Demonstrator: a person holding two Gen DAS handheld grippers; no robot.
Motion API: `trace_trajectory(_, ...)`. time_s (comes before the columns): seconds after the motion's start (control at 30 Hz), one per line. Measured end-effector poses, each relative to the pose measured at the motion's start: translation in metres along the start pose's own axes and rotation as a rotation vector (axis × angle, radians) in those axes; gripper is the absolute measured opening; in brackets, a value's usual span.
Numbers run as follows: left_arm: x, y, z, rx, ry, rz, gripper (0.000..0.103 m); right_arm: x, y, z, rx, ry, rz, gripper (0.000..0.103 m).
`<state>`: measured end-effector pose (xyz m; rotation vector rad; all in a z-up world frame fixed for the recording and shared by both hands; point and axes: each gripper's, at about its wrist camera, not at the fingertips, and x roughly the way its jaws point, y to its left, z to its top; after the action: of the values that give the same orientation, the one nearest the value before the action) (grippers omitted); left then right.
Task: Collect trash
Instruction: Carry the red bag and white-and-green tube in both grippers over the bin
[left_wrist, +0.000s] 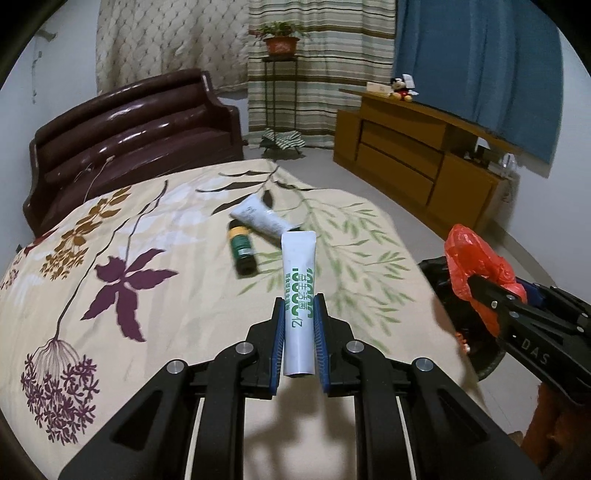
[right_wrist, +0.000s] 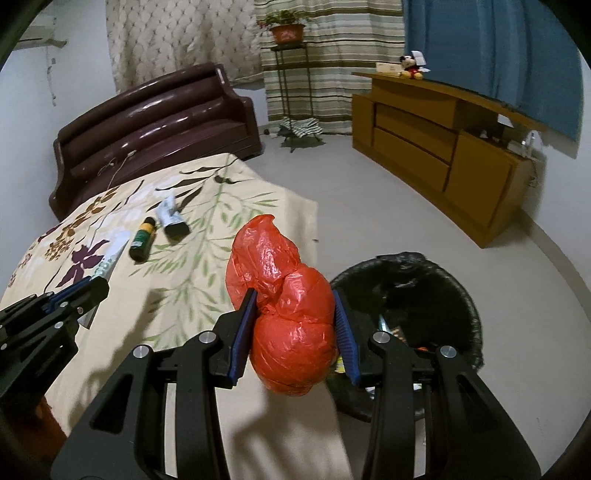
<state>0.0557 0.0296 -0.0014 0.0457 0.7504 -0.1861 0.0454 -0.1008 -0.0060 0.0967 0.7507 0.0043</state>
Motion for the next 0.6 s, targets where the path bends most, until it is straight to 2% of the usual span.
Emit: trace_trajectory(0.6,0.019,-0.089,0.011,0.121,-0.021,-0.103,0.016,-0.011,-0.084,-0.004,0.106,-0.034,-0.153,0.039)
